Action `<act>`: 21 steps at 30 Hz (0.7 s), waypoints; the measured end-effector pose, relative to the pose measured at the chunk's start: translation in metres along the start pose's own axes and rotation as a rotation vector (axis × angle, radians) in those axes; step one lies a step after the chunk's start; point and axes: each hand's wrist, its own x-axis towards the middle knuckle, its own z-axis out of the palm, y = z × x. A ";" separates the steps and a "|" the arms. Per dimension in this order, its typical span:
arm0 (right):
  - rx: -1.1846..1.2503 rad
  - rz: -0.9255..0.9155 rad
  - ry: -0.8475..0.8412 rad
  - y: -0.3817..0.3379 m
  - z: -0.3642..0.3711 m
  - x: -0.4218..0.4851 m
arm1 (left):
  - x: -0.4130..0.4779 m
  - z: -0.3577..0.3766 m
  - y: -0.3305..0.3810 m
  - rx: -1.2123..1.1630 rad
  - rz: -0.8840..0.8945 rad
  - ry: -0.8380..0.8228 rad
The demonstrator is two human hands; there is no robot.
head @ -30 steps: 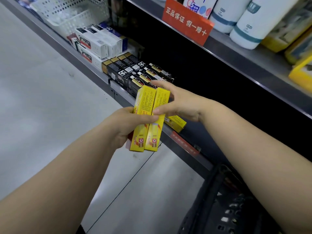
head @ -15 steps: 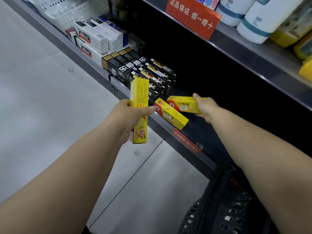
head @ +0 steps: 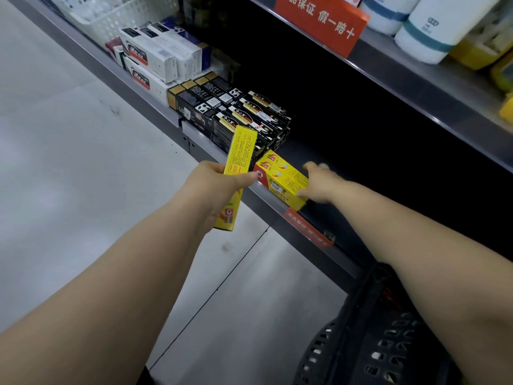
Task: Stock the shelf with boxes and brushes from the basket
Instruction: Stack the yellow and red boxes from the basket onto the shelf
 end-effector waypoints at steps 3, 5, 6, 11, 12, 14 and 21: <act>0.292 -0.365 0.070 -0.025 -0.033 -0.024 | 0.002 -0.003 -0.001 0.076 0.002 0.002; 0.253 -0.624 0.117 -0.043 -0.053 -0.046 | 0.000 -0.004 0.000 0.147 0.029 -0.014; 0.163 -0.713 0.148 -0.050 -0.058 -0.055 | 0.000 -0.004 0.001 0.176 0.054 -0.030; -0.058 -0.827 0.147 -0.054 -0.053 -0.068 | 0.000 0.002 -0.002 0.333 0.230 -0.056; -0.062 -0.744 0.124 -0.047 -0.051 -0.063 | 0.001 0.003 -0.003 0.374 0.272 -0.011; -0.043 -0.514 0.137 -0.029 -0.048 -0.049 | 0.004 0.002 -0.006 0.417 0.341 0.073; -0.062 0.084 0.265 0.017 -0.020 0.014 | 0.007 0.012 -0.009 0.314 0.287 -0.071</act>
